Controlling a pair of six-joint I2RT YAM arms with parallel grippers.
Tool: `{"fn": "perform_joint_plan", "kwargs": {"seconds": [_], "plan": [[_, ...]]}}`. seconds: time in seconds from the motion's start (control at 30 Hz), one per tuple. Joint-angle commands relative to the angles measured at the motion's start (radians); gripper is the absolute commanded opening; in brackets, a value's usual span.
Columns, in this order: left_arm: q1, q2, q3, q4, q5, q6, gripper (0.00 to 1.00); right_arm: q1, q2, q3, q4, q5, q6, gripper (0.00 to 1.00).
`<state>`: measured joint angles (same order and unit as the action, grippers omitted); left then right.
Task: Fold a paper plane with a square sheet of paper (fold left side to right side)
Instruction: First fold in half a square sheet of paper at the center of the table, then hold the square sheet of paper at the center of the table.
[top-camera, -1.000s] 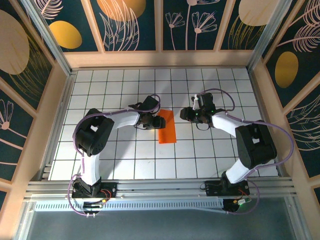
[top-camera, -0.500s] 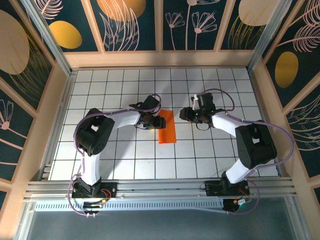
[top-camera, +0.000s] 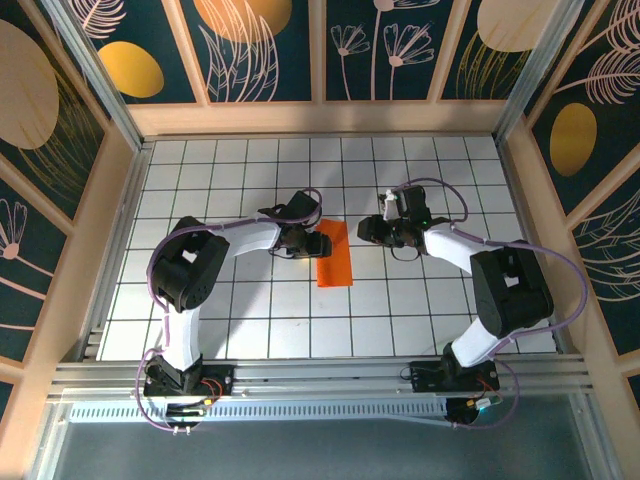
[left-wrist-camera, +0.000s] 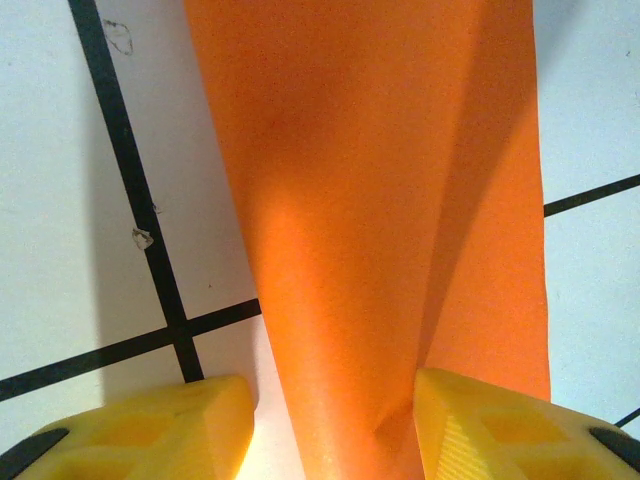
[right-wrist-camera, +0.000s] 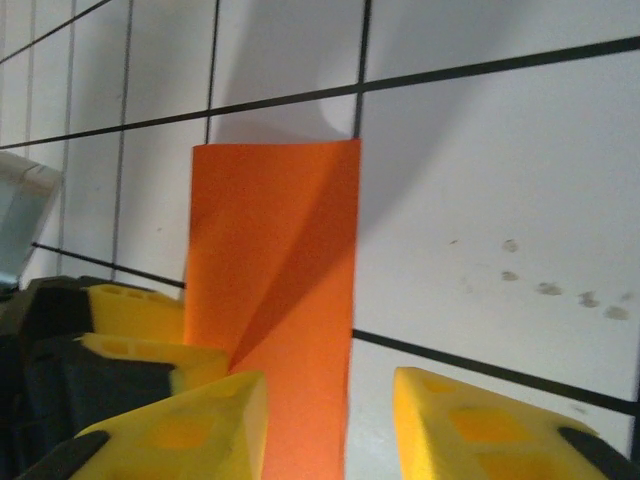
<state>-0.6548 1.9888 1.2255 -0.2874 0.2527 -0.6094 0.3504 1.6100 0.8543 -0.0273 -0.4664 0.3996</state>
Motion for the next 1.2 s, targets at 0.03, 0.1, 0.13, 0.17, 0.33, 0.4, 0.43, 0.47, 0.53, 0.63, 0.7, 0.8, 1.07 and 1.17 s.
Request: {"fn": "perform_joint_plan", "kwargs": {"seconds": [0.03,0.1,0.13,0.17,0.33,0.4,0.43,0.47,0.53,0.63,0.7,0.8,1.07,1.17], "plan": [[-0.023,0.15,-0.046,0.025,-0.04,0.01,0.5,0.008,0.048,-0.011,0.052,-0.126,0.021,0.33],[-0.023,0.151,-0.045,0.025,-0.039,0.008,0.5,0.019,0.067,-0.009,0.068,-0.146,0.032,0.31],[-0.023,0.152,-0.044,0.024,-0.039,0.008,0.5,0.026,0.08,-0.006,0.074,-0.152,0.036,0.3],[-0.023,0.152,-0.044,0.024,-0.039,0.008,0.5,0.032,0.09,-0.003,0.077,-0.156,0.039,0.29],[-0.023,0.153,-0.043,0.023,-0.04,0.002,0.5,0.053,0.121,0.008,0.083,-0.152,0.053,0.27],[-0.023,0.154,-0.043,0.022,-0.04,0.0,0.5,0.053,0.119,0.005,0.083,-0.136,0.056,0.27],[-0.023,0.156,-0.041,0.023,-0.04,-0.002,0.5,0.052,0.118,0.005,0.081,-0.129,0.057,0.27],[-0.023,0.156,-0.041,0.024,-0.041,-0.006,0.5,0.052,0.116,0.004,0.081,-0.125,0.058,0.26],[-0.023,0.159,-0.041,0.027,-0.04,-0.011,0.5,0.053,0.113,0.003,0.077,-0.113,0.058,0.25],[-0.023,0.162,-0.04,0.03,-0.038,-0.013,0.5,0.053,0.103,0.004,0.067,-0.088,0.054,0.25],[-0.022,0.163,-0.039,0.028,-0.036,-0.013,0.5,0.052,0.095,0.003,0.061,-0.072,0.053,0.25],[-0.023,0.165,-0.038,0.028,-0.035,-0.012,0.5,0.052,0.086,0.002,0.057,-0.06,0.052,0.25],[-0.023,0.173,-0.031,0.025,-0.029,-0.008,0.51,0.052,0.084,0.005,0.052,-0.061,0.049,0.24],[-0.023,0.174,-0.031,0.025,-0.026,-0.007,0.51,0.053,0.087,0.004,0.053,-0.061,0.048,0.25]]}}
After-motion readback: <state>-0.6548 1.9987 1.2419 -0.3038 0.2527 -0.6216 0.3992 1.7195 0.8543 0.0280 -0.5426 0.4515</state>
